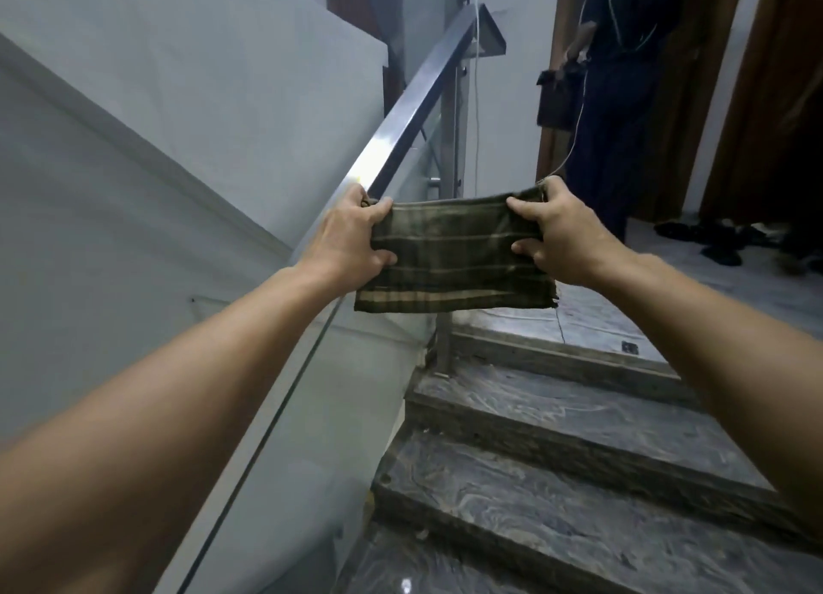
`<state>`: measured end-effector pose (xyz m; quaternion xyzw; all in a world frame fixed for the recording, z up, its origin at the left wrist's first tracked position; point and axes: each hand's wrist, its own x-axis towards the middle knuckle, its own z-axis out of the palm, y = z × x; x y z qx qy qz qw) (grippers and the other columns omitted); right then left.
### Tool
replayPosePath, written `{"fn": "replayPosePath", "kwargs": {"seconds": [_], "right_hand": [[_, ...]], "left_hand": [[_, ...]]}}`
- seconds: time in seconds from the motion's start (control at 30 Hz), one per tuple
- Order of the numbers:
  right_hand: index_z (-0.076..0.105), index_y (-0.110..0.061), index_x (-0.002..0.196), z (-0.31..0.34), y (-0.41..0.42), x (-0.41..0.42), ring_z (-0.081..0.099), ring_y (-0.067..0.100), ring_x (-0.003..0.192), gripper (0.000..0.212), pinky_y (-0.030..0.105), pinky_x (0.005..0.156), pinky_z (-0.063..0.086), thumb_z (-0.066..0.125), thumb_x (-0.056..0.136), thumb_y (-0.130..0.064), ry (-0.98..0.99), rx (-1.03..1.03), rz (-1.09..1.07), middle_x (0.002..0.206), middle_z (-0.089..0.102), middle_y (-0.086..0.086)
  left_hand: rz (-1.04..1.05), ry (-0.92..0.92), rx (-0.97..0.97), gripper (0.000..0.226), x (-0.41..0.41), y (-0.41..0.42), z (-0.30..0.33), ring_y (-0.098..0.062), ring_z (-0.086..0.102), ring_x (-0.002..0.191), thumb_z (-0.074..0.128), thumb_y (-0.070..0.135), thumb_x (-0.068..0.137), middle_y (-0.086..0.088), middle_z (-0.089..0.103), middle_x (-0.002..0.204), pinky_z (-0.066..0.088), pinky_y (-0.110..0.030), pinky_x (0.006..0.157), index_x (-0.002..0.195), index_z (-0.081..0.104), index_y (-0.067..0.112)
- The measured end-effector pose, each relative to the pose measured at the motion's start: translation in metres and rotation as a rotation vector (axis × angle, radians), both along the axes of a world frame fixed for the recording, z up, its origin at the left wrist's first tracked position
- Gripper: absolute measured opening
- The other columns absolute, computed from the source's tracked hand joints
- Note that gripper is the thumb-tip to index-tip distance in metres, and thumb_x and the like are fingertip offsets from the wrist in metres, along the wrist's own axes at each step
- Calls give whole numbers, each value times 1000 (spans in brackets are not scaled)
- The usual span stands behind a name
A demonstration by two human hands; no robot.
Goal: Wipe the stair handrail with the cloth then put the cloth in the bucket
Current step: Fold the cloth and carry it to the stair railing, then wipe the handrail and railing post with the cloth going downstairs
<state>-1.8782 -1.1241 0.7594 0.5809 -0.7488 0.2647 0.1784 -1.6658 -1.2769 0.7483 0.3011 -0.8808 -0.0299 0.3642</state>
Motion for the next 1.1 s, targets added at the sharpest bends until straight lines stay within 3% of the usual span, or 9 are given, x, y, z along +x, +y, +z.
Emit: {"fn": "replayPosePath", "kwargs": {"seconds": [0.23, 0.33, 0.43, 0.6, 0.83, 0.9, 1.0, 1.1], "right_hand": [[49, -16, 135, 73, -102, -39, 50, 32, 114, 51, 50, 100, 46, 65, 86, -11, 41, 47, 161, 119, 42, 7], [54, -18, 128, 97, -145, -43, 53, 32, 105, 44, 51, 91, 51, 61, 86, -5, 83, 55, 206, 114, 43, 8], [55, -21, 129, 114, -189, -45, 50, 32, 106, 47, 50, 92, 50, 61, 85, -4, 156, 64, 219, 114, 43, 8], [53, -26, 132, 140, -251, -42, 42, 34, 113, 52, 49, 95, 41, 56, 85, -4, 347, 116, 182, 118, 41, 11], [53, -28, 134, 157, -306, -44, 43, 33, 109, 50, 44, 86, 38, 48, 90, -7, 517, 168, 177, 116, 42, 11], [54, -30, 133, 159, -311, -46, 41, 31, 112, 48, 44, 89, 36, 48, 91, -9, 553, 169, 160, 121, 43, 11], [59, -36, 128, 157, -314, -52, 28, 32, 131, 46, 49, 105, 24, 50, 90, -12, 581, 133, 141, 141, 37, 9], [68, -34, 114, 159, -313, -57, 20, 33, 137, 39, 52, 110, 17, 61, 84, -10, 582, -19, 156, 148, 33, 8]], "left_hand": [[199, 31, 82, 71, -18, -51, 60, -30, 53, 107, 79, 25, 74, -1, 37, 104, 45, -41, 101, 138, 50, 15], [295, 63, 115, 70, -20, -67, 72, -32, 53, 109, 77, 28, 77, -6, 40, 110, 44, -41, 101, 139, 48, 13], [377, 75, 154, 64, -23, -84, 78, -34, 51, 114, 72, 32, 81, -12, 40, 121, 43, -40, 102, 136, 49, 9], [455, 43, 190, 56, -35, -109, 81, -37, 51, 112, 68, 47, 80, -15, 41, 119, 44, -41, 97, 114, 55, 4], [509, -20, 143, 61, -57, -132, 71, -34, 42, 121, 59, 53, 84, -17, 45, 123, 37, -41, 102, 116, 55, 1], [526, -33, 150, 58, -61, -136, 72, -33, 41, 122, 55, 54, 85, -15, 46, 122, 39, -41, 100, 112, 58, 3], [553, -69, 156, 54, -67, -137, 75, -34, 41, 122, 53, 54, 85, -15, 46, 124, 41, -44, 98, 108, 62, 6], [564, -93, 39, 45, -74, -131, 82, -35, 40, 121, 55, 44, 83, -15, 43, 127, 39, -43, 97, 108, 58, 8]]}}
